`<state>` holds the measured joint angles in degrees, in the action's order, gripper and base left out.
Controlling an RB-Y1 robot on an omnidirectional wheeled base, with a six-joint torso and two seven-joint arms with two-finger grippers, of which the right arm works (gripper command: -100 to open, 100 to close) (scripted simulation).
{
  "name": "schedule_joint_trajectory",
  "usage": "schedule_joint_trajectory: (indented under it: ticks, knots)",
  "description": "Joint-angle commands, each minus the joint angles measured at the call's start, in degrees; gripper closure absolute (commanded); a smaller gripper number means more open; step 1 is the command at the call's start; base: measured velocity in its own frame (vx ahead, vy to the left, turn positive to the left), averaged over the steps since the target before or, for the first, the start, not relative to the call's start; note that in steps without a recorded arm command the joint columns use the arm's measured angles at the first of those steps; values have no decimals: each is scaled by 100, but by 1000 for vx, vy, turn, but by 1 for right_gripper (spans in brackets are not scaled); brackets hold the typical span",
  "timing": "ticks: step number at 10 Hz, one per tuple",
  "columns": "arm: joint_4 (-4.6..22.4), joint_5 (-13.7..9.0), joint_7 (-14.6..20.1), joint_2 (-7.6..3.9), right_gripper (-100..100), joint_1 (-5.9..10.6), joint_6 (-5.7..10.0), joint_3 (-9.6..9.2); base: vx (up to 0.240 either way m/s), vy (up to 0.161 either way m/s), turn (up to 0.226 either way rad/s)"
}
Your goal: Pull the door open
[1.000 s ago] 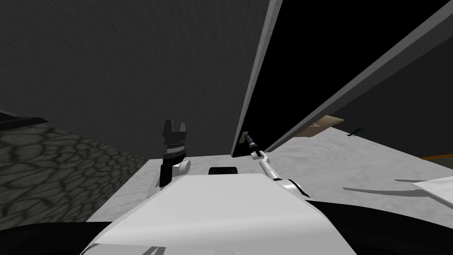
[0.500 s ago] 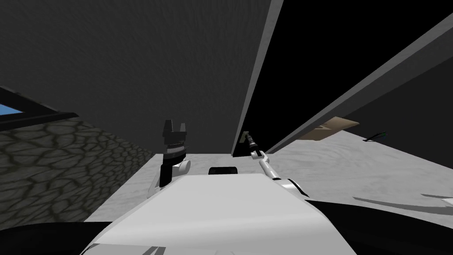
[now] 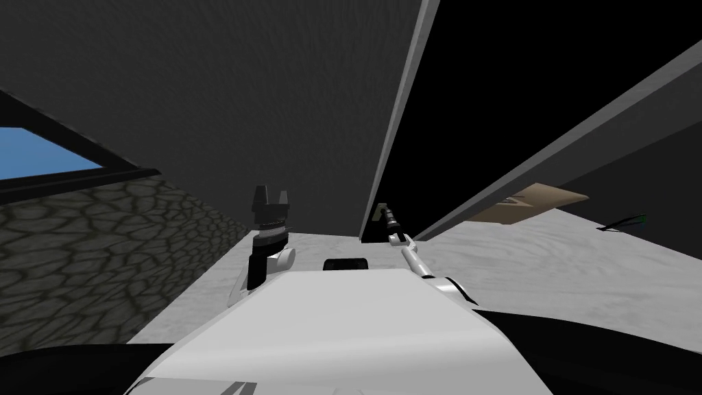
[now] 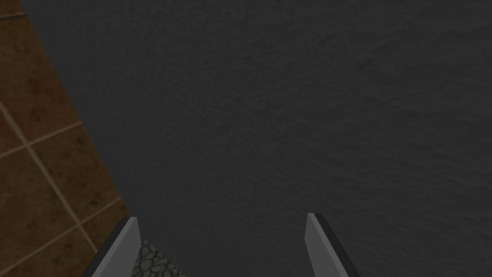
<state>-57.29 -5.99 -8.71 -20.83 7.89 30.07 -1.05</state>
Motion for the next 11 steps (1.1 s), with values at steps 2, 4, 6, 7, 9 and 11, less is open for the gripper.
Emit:
schedule_joint_trajectory:
  ticks: [2, 4, 6, 7, 9, 11]
  knots:
    - [-11, -190, 400, 30, 100, 52, -13, 24, -54, -46, 87]
    - [1, -309, 615, 48, 100, 65, -29, 51, -66, -45, 129]
    - [25, -552, 978, 85, 100, 91, -62, 107, -63, -51, 155]
    - [25, -552, 1045, 85, 100, 91, -62, 107, -61, -53, 75]
    - [48, -795, 1405, 123, 100, 116, -94, 162, -69, -39, 136]
    - [60, -917, 1683, 141, 100, 129, -110, 190, -61, -37, 99]
